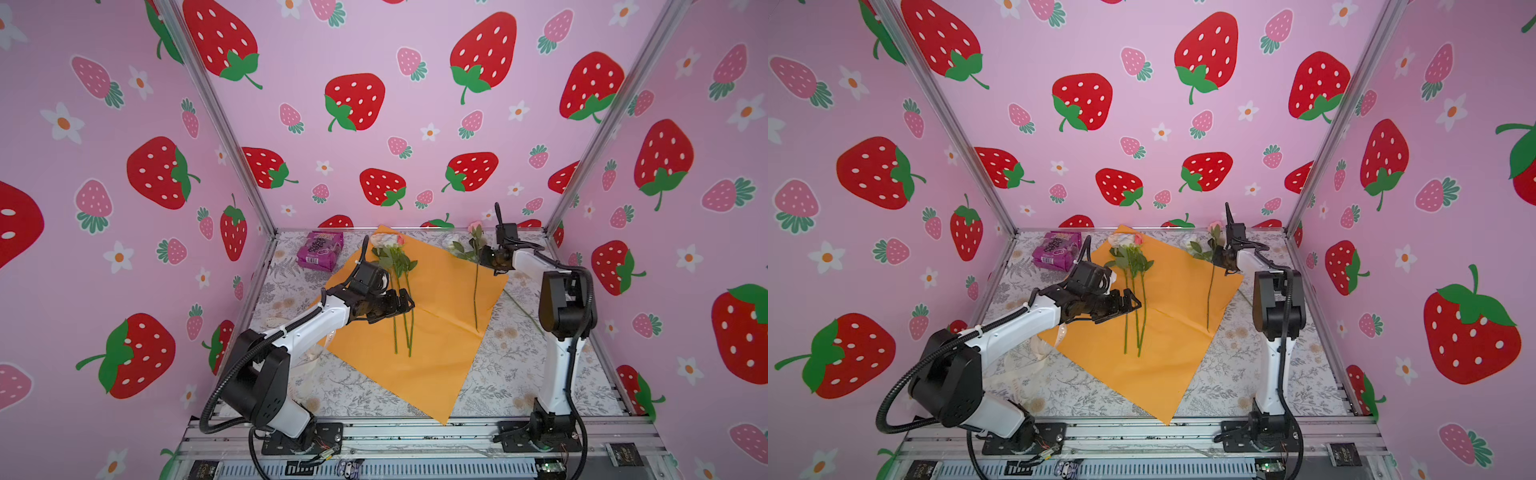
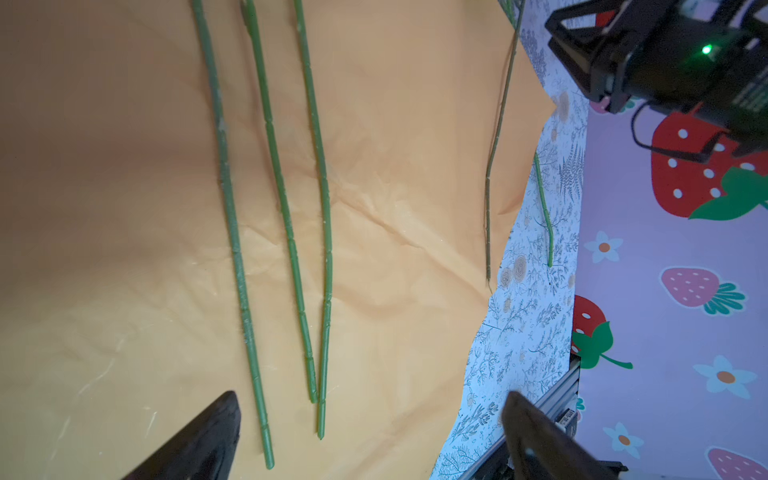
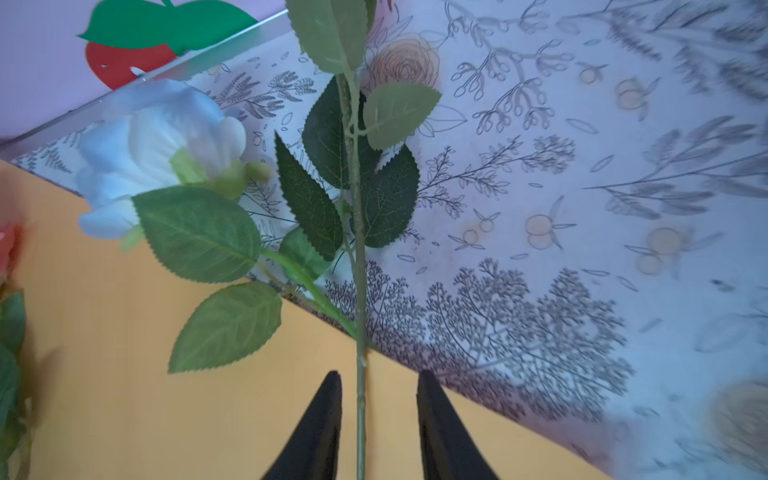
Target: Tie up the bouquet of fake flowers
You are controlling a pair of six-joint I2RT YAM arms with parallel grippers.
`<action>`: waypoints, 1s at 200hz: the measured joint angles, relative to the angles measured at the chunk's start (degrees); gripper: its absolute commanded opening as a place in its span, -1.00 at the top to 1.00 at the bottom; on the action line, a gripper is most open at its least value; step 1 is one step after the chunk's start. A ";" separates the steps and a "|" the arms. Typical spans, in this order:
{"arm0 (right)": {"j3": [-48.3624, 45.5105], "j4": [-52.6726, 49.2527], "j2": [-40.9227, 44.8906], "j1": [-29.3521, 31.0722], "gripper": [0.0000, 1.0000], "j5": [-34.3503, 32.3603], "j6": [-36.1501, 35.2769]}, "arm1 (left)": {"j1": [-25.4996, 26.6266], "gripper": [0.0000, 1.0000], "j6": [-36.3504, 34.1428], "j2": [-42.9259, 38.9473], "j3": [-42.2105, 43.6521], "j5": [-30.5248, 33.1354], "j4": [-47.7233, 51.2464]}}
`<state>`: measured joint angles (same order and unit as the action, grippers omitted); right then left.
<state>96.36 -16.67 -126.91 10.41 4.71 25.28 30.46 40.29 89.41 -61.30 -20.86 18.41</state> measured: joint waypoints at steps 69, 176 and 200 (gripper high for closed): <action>13.62 -4.35 -10.25 0.15 0.68 1.64 -2.58 | 1.16 -0.99 0.07 4.81 -3.41 -0.66 -0.37; 13.44 -7.34 -4.04 -0.76 0.90 1.20 -4.00 | 0.17 -0.99 0.61 -0.28 -0.28 2.45 -0.35; 6.49 -3.78 5.11 0.11 0.91 3.98 -1.49 | -4.70 -0.99 2.03 -10.71 6.43 5.49 0.66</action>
<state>102.85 -20.45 -121.80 10.52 8.69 23.79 25.76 42.33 78.70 -54.87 -15.38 19.07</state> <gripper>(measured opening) 0.080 0.993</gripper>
